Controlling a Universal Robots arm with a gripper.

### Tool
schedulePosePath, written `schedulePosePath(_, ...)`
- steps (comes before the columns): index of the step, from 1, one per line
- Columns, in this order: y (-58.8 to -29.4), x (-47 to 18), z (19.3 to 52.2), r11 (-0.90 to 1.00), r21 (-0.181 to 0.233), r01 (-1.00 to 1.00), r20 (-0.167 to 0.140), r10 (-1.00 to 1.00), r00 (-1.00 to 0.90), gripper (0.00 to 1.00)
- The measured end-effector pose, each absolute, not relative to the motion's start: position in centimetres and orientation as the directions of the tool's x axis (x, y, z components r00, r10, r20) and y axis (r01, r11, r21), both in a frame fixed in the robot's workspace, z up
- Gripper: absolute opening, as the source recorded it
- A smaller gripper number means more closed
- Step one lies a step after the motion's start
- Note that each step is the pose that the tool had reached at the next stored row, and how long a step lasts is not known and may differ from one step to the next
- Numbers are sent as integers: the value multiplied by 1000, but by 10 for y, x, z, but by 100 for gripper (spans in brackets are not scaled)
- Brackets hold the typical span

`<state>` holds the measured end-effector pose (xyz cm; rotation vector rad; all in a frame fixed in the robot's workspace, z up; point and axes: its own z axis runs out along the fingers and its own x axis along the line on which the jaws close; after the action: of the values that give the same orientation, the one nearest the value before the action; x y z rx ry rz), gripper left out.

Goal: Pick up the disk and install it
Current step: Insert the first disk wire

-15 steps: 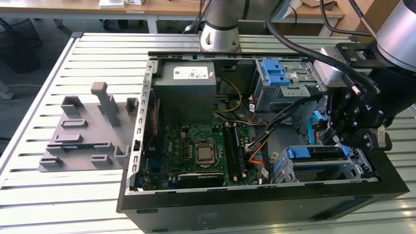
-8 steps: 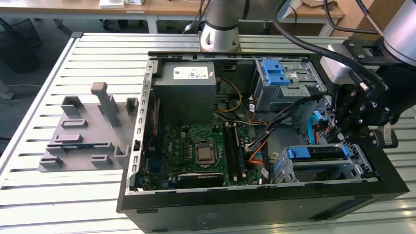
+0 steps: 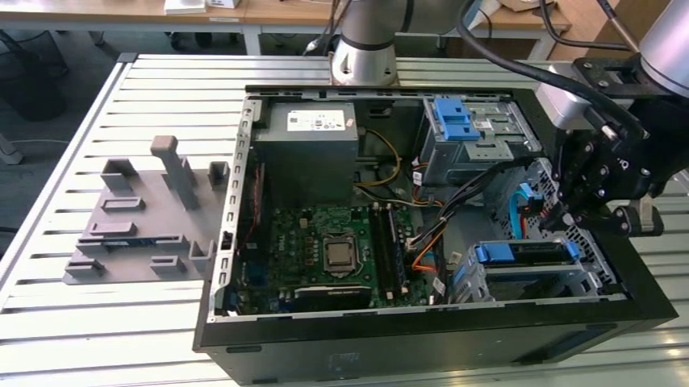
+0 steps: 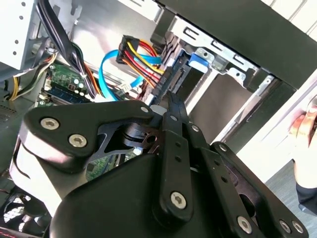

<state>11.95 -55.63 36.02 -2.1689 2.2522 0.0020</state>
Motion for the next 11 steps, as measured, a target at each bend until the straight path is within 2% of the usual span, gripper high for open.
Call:
schedulePosePath(10, -549, 122, 360, 49, -9, -999, -12, -999, -49, 11)
schedulePosePath(11, -549, 122, 360, 49, -9, -999, -12, -999, -49, 17)
